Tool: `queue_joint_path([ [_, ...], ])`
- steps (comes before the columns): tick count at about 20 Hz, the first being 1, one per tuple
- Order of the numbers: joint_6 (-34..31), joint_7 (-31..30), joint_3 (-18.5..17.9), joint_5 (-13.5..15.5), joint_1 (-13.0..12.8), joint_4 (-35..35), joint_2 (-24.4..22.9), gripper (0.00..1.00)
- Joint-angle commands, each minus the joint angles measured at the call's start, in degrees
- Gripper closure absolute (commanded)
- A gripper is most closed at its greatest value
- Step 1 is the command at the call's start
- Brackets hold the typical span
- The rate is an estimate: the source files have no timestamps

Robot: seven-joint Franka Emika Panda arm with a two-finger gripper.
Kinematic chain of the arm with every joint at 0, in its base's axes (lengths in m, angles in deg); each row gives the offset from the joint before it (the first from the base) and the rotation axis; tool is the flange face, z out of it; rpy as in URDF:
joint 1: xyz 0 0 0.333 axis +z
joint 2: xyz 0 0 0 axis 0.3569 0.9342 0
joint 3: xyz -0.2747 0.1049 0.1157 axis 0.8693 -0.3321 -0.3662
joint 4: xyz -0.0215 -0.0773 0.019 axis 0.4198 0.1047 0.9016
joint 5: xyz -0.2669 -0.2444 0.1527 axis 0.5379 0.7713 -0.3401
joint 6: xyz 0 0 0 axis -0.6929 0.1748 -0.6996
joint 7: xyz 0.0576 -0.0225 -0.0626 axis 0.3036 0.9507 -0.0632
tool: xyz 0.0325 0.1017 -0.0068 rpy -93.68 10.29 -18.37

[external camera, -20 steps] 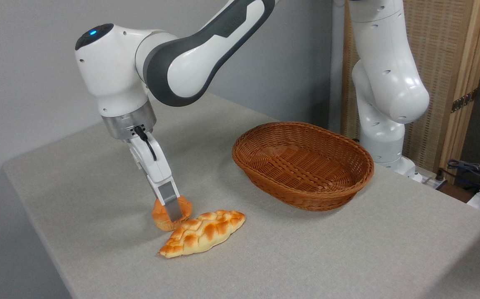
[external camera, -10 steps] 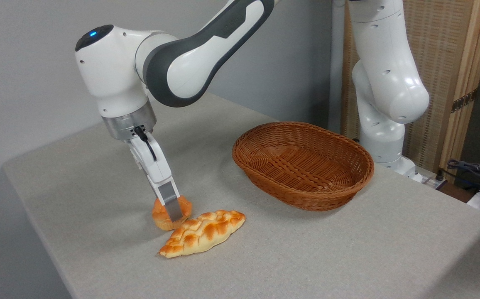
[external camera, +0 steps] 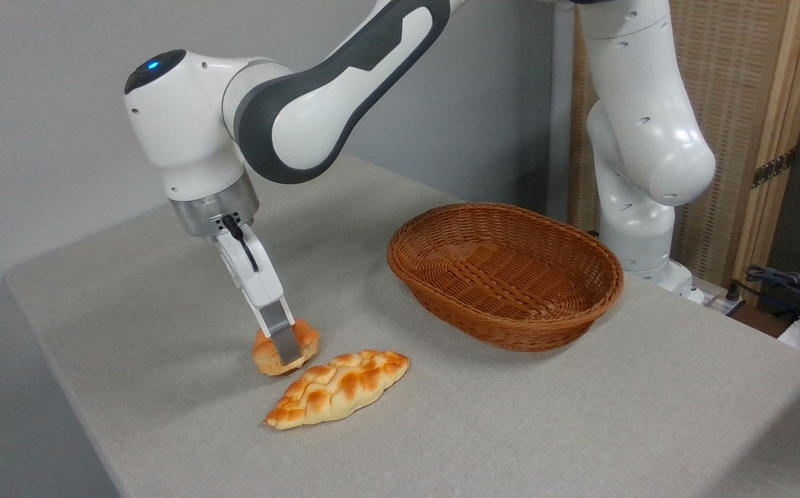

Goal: Put bread into the basket
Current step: 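Close the gripper on the round orange bun, then lift the bun and carry it over the wicker basket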

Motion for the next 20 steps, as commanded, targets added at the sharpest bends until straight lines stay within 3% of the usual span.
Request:
queue_joint_path([
  [1,-0.78,1.00,-0.20,1.09,0.11,-0.21,0.05,0.57],
  [7,-0.95,1.18,-0.29,1.09,0.46,-0.74,-1.08,0.60],
  [14,-7.80,1.26,-0.55,1.09,0.46,-0.56,-10.05,0.58],
  [20,-17.91,1.35,-0.81,1.27,0.46,2.50,-18.56,0.56],
])
